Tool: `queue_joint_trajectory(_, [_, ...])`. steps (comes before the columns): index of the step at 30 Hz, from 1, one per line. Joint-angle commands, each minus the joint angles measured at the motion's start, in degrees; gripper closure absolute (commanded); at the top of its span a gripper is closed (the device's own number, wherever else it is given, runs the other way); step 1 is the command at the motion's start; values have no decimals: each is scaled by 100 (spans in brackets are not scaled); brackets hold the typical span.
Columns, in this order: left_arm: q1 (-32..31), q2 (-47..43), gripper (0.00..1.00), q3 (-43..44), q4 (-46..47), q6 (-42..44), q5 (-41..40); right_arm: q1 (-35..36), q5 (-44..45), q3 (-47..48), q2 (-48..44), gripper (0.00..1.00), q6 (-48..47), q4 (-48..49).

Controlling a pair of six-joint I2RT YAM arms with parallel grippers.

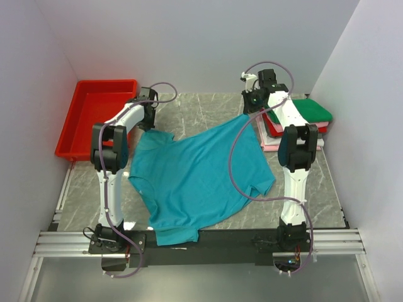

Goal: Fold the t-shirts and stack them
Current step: Flatten the tshirt out

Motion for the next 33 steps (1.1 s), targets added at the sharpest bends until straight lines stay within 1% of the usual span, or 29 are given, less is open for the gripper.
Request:
queue_joint_trajectory(1, [27, -460, 100, -38, 187, -102, 95, -42, -144, -105, -343, 100, -63, 301])
queue_joint_trajectory(5, [70, -697, 100, -213, 442, -155, 279, -59, -205, -105, -404, 100, -90, 293])
queue_joint_trajectory(9, [79, -1161, 100, -503, 785, -199, 604, -68, -240, -166, -519, 100, -116, 302])
queue_joint_trajectory(13, [79, -1611, 100, -767, 1058, -199, 745, -68, -328, -254, -756, 100, -107, 258])
queue_joint_trajectory(16, [88, -2085, 100, -996, 1260, -208, 755, -60, -504, -263, -1080, 100, -90, 100])
queue_joint_trajectory(19, [88, -2673, 100, -1198, 1462, -260, 807, 2, -636, -421, -1607, 100, -133, -23])
queue_joint_trajectory(20, [88, -3023, 100, -1277, 1532, -287, 868, 11, -653, -587, -1948, 100, -160, -41])
queue_joint_trajectory(22, [88, -3437, 100, -1523, 1778, -357, 965, 72, -662, -833, -2336, 100, -204, -15])
queue_joint_trajectory(23, [88, -3901, 100, -1637, 1918, -392, 1044, 64, -671, -886, -2721, 100, -221, -24])
queue_joint_trajectory(24, [88, -4166, 100, -1864, 2059, -410, 1079, 72, -654, -913, -2908, 100, -265, -41])
queue_joint_trajectory(25, [88, -4413, 100, -1971, 2338, -479, 1123, 81, -645, -844, -3083, 100, -300, -172])
queue_joint_trajectory(26, [88, -4902, 100, -2050, 2428, -524, 1193, 72, -627, -782, -3433, 100, -344, -260])
queue_joint_trajectory(27, [88, -5151, 100, -2138, 2507, -559, 1229, 81, -610, -703, -3602, 100, -432, -348])
queue_joint_trajectory(28, [79, -5606, 100, -2182, 2691, -646, 1229, 72, -540, -520, -3934, 100, -467, -505])
queue_joint_trajectory(30, [79, -6056, 100, -2183, 2824, -752, 1387, 72, -487, -334, -4279, 100, -581, -708])
queue_joint_trajectory(31, [79, -6494, 100, -2174, 2999, -874, 1405, 72, -400, -142, -4602, 100, -599, -753])
queue_joint_trajectory(33, [88, -6927, 100, -2122, 3210, -989, 1510, 81, -346, 44, -4912, 100, -626, -849])
